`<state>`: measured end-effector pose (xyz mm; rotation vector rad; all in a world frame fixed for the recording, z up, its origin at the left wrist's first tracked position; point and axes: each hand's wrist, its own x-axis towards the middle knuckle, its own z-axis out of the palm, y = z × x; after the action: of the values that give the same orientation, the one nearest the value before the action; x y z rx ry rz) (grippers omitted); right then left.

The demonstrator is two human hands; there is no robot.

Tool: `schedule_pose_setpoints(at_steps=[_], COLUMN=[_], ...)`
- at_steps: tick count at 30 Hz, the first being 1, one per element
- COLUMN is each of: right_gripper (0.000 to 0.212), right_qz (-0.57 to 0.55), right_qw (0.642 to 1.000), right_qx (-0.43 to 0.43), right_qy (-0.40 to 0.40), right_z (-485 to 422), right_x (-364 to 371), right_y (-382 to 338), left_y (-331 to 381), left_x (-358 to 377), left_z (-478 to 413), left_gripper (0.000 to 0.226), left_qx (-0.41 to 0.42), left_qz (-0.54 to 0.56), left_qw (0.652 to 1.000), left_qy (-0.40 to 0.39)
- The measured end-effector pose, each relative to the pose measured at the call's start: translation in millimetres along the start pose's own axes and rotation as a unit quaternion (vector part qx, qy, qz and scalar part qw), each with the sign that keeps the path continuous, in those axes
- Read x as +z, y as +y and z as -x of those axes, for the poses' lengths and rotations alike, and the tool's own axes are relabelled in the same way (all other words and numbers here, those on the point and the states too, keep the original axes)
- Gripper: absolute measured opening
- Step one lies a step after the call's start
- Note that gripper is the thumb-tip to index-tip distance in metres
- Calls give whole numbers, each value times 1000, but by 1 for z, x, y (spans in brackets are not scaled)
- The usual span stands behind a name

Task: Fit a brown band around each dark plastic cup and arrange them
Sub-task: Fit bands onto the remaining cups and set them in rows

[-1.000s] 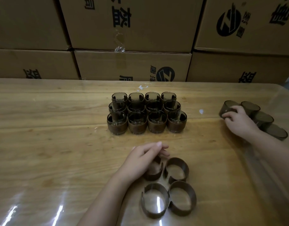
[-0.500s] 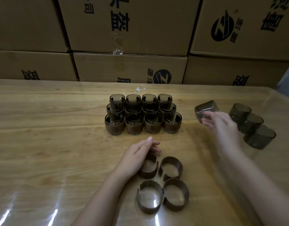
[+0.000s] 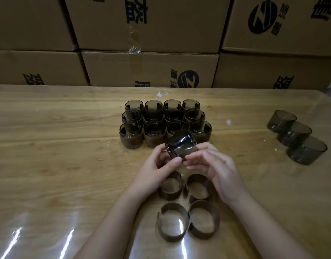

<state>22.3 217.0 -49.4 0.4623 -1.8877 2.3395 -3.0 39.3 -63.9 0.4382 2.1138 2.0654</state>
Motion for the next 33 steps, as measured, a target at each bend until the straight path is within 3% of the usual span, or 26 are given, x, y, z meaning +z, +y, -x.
schedule_pose_setpoints(at_steps=[3, 6, 9, 14, 19, 33], right_gripper=[33, 25, 14, 35, 42, 37], right_qz=[23, 67, 41, 78, 108, 134], right_qw=[1000, 994, 991, 995, 994, 991], right_qx=[-20, -31, -21, 3, 10, 6], right_qy=[9, 83, 125, 56, 30, -2], right_z=[1, -2, -6, -4, -3, -3], right_x=[-7, -14, -16, -11, -9, -9], right_y=[5, 11, 15, 12, 9, 13], left_y=[-1, -2, -2, -1, 3, 2], left_x=[0, 1, 2, 3, 4, 3], left_z=[-1, -1, -1, -1, -1, 0], left_gripper=[43, 45, 44, 34, 43, 42], left_qx=[7, 1, -12, -10, -14, -3], left_qz=[-3, 8, 6, 18, 78, 35], left_qw=[1000, 1000, 1000, 999, 996, 998], left_qy=[8, 17, 17, 32, 50, 42])
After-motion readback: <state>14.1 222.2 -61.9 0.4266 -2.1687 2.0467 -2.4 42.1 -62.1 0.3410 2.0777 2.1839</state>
